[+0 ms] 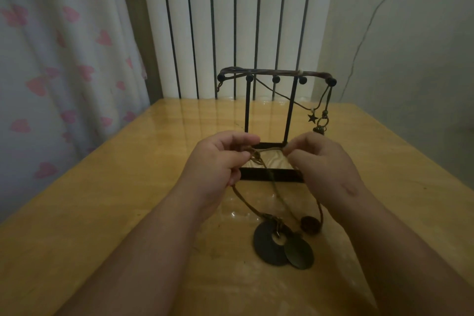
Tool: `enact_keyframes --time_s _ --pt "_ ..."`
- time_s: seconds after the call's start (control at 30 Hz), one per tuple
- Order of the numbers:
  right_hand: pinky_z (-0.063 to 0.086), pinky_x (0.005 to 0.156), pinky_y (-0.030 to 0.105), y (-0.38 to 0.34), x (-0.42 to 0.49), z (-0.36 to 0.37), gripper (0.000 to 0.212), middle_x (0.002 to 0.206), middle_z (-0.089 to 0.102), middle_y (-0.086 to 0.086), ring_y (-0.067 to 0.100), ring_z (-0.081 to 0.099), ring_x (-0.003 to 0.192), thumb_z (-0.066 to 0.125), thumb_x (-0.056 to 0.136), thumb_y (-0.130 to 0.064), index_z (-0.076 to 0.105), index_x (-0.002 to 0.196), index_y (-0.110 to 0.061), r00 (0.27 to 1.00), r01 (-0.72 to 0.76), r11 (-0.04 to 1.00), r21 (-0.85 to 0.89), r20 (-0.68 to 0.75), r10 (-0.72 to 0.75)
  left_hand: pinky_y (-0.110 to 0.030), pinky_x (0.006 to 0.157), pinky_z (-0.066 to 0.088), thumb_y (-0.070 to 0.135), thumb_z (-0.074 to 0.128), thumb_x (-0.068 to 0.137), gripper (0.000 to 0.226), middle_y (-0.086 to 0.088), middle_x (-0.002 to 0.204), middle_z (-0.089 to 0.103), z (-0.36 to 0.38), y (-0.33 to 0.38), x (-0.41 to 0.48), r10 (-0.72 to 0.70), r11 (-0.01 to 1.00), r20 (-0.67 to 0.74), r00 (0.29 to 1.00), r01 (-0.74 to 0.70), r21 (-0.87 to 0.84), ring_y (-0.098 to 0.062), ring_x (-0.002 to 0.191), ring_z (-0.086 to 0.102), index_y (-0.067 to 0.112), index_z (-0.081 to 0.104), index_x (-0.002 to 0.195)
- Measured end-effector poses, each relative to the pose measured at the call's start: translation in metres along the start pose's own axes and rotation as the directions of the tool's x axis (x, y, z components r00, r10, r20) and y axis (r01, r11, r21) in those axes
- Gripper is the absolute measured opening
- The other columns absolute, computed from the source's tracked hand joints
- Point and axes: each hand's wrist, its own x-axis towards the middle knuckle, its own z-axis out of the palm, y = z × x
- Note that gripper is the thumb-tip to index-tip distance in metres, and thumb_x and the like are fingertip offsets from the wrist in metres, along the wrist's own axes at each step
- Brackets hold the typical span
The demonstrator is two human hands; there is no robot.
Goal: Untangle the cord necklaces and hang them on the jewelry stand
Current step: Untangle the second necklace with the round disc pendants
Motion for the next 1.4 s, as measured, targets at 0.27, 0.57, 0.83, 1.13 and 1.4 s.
enact_keyframes --time_s 0.27,0.57,0.83,1.13,1.4 --pt "0.051 0.084 0.023 -0.001 -0.005 0.011 0.035 0.102 0.07 -0.016 -0.001 0.063 0.099 0.068 0.088 -0.025 0.054 0.115 -0.043 0.954 0.121 0.991 0.062 0.27 -0.134 -0.02 0.045 0.036 -0.009 0.052 0.091 0.029 -0.007 0.079 0.062 0.0 -0.003 0.002 0.027 0.999 0.072 0.997 -0.026 -0.019 -0.01 0.053 0.046 0.015 0.064 0.082" --pt "0.037 0.055 0.031 -0.003 -0.001 0.006 0.025 0.062 0.055 -0.005 0.012 0.045 0.057 0.05 0.093 -0.011 0.07 0.083 -0.023 0.987 0.046 0.986 0.162 0.145 -0.069 -0.02 0.044 0.035 -0.002 0.05 0.095 0.022 -0.003 0.074 0.058 0.003 -0.003 0.002 0.001 1.0 0.055 0.998 -0.001 -0.011 -0.01 0.057 0.045 0.013 0.066 0.096" --pt "0.055 0.058 0.018 -0.004 -0.004 0.001 0.005 0.08 0.068 0.006 0.012 0.063 0.072 0.068 0.086 -0.02 0.069 0.082 -0.023 0.988 0.088 0.98 0.18 0.107 -0.109 -0.023 0.048 0.039 0.008 0.049 0.099 0.024 -0.01 0.093 0.062 0.005 -0.003 0.0 0.036 0.998 0.008 0.999 -0.035 -0.047 -0.015 0.064 0.051 0.019 0.07 0.105" --pt "0.05 0.06 0.013 -0.004 -0.004 0.001 0.005 0.076 0.066 0.002 0.011 0.06 0.071 0.072 0.084 -0.023 0.069 0.082 -0.025 0.985 0.163 0.982 0.1 0.047 -0.168 -0.023 0.05 0.04 0.005 0.061 0.093 0.019 0.004 0.074 0.064 0.003 -0.005 0.0 0.04 0.997 0.099 0.994 -0.046 0.057 -0.006 0.057 0.051 0.016 0.066 0.107" --pt "0.048 0.059 0.012 -0.002 -0.003 0.002 0.006 0.068 0.062 -0.007 0.001 0.056 0.063 0.067 0.088 -0.026 0.071 0.085 -0.028 0.98 0.171 0.983 0.071 0.094 -0.177 -0.022 0.05 0.039 -0.002 0.055 0.094 0.027 -0.001 0.08 0.062 0.003 -0.003 -0.001 0.04 0.994 0.094 0.995 -0.049 0.094 -0.006 0.056 0.047 0.019 0.071 0.091"
